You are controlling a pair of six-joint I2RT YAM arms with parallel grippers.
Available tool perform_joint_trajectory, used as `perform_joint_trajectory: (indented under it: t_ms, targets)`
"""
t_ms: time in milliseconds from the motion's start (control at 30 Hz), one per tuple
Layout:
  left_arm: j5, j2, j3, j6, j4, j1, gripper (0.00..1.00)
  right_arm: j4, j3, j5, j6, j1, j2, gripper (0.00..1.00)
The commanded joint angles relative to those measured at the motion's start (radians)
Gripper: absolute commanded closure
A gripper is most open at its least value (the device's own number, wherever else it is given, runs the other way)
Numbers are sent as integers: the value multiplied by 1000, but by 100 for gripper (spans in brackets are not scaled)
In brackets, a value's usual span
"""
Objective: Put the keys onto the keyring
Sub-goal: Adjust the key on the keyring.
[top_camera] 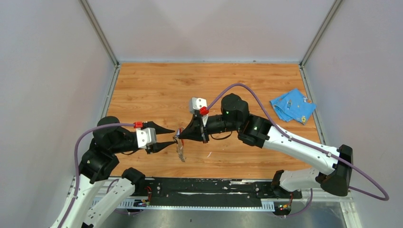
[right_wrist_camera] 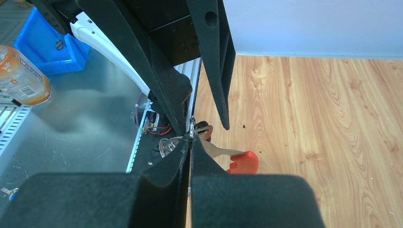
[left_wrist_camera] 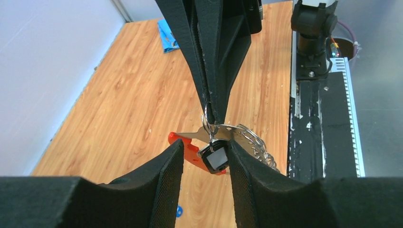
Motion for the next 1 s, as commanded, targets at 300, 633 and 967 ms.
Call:
perform_joint_trajectory:
  t_ms: [300, 633, 967]
  targets:
    - [11, -12, -10, 141, -80, -5, 81, 19, 6, -49, 10, -17, -4, 100]
    - [-28, -64, -32, 357, -80, -5, 89, 85, -15, -59, 77, -23, 5, 100]
    - [-35, -84, -48, 475, -81, -5, 91, 128, -23, -70, 112, -23, 26, 100]
